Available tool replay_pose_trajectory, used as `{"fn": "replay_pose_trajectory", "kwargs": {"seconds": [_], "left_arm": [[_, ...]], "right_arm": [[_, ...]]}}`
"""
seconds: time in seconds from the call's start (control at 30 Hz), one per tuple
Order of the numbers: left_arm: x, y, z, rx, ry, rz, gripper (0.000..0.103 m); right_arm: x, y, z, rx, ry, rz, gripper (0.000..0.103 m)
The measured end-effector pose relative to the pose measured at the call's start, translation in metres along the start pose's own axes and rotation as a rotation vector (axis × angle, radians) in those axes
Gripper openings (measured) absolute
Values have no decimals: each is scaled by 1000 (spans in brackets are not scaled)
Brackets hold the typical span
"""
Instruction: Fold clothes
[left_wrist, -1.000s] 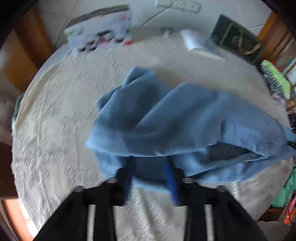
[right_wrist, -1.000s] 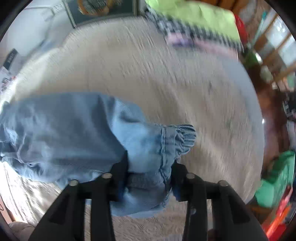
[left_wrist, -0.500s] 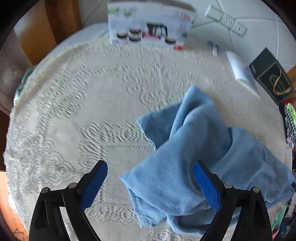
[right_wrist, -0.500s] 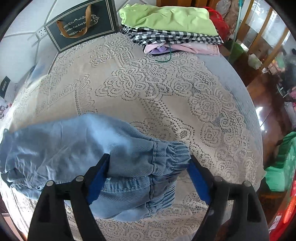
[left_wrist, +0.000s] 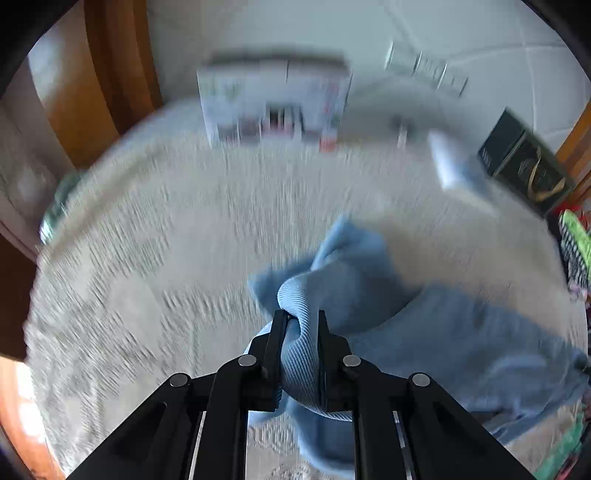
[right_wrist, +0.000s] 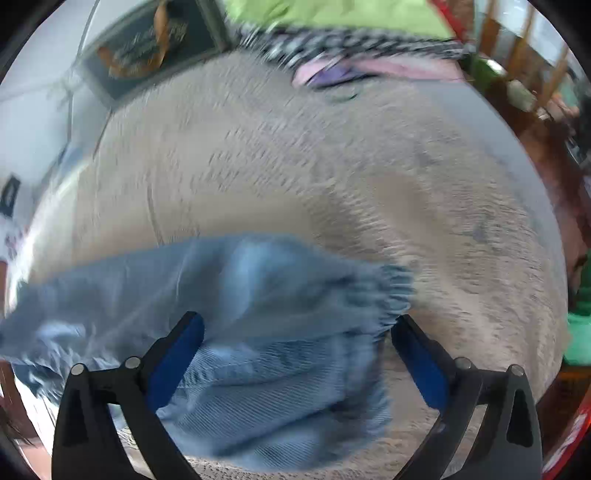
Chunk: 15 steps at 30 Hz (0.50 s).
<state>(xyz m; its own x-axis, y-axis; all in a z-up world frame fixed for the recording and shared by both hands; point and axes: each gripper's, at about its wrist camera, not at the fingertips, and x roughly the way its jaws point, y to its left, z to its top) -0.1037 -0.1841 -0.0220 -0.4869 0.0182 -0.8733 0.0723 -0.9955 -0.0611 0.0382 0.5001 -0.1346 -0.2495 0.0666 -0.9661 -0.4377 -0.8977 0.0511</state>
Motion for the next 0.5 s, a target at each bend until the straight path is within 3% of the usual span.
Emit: {"fn": "replay_pose_trajectory", "kwargs": {"seconds": [0.03,0.1,0.2,0.3,0.4,0.5], "left_arm": [[-11,-3,6,8,-30,16,14],[-31,-8,18,25,-86,46,14],[-49,-2,39,31,-147,75,14],[-67,13,60,26,-202,115,14],[-70,24,89,11,-247,163,14],[-55,26,121,-11,-253,190,14]], "right_arm": [[-2,11,1,-58,-4,-60,48],[-20,35,2,-170,-64,-118,38],[-69,64,8,-262,-237,-144,37],[-124,80,21,-272,-429,-112,36],[-151,90,45,-265,-518,-73,36],[-147,101,80,-248,-530,-32,36]]}}
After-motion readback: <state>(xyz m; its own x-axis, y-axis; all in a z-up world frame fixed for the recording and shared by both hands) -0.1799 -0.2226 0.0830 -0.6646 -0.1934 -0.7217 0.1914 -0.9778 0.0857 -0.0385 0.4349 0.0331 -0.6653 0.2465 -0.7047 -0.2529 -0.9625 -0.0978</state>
